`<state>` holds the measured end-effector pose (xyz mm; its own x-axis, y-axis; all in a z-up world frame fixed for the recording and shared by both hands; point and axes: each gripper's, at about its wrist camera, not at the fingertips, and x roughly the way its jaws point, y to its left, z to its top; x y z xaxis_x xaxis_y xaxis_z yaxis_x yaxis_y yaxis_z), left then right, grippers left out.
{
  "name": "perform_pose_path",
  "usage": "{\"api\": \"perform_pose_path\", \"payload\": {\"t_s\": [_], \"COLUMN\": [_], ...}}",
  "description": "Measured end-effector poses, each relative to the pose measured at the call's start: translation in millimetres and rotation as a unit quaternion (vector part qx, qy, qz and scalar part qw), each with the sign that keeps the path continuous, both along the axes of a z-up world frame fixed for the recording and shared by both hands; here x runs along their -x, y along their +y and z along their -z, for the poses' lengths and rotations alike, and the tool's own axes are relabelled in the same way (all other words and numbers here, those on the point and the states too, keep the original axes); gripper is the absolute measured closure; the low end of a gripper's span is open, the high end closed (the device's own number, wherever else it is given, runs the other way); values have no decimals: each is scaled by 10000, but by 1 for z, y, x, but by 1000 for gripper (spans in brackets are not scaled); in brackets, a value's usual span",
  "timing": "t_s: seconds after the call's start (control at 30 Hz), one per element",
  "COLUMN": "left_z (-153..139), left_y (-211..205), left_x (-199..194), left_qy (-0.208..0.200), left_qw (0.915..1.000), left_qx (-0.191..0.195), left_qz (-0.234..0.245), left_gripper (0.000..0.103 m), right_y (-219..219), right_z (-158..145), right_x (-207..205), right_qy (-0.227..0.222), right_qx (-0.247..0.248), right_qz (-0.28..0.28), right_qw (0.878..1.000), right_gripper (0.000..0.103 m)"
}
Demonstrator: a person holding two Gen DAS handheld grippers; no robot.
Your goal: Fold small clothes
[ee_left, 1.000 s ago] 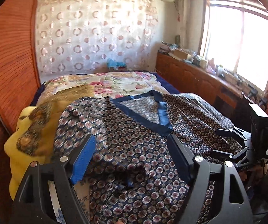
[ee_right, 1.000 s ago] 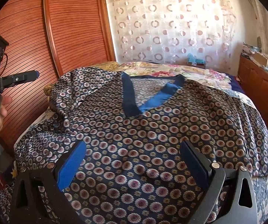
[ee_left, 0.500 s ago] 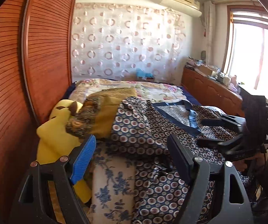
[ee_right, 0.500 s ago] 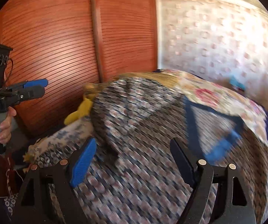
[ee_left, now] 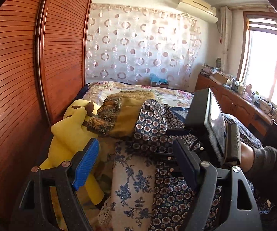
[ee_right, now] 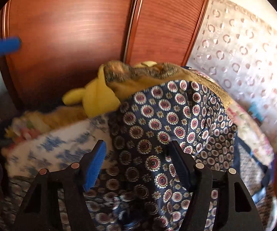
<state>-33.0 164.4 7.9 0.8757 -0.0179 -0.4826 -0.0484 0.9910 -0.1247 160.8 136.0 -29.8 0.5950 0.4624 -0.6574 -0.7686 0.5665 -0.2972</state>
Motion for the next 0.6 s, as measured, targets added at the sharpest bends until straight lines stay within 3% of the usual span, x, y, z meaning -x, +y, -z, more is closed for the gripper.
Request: {"api": "perform_pose_path", "payload": {"t_s": [0.07, 0.13, 0.2, 0.43, 0.57, 0.6], "left_z": [4, 6, 8, 12, 17, 19], "left_y": [0, 0, -1, -8, -16, -18], "left_x": [0, 0, 0, -6, -13, -15], "left_qy": [31, 40, 56, 121, 200, 223], "left_qw": [10000, 10000, 10000, 9999, 9996, 9995], "left_qx": [-23, 4, 24, 56, 99, 89], "left_qz": [-22, -21, -12, 82, 189, 218], "left_gripper": [24, 24, 24, 24, 24, 24], "right_y": [6, 7, 4, -47, -87, -96], "right_z": [8, 14, 14, -26, -29, -26], "right_x": [-7, -16, -23, -42, -69, -76], "right_qy": [-95, -51, 50, 405, 496, 476], "right_qx": [263, 345, 204, -1432, -1975, -1962], "right_qz": [92, 147, 144, 282, 1227, 1495], "right_qw": [9996, 9993, 9997, 9885, 9713, 9679], "right_gripper": [51, 82, 95, 96, 95, 88]}}
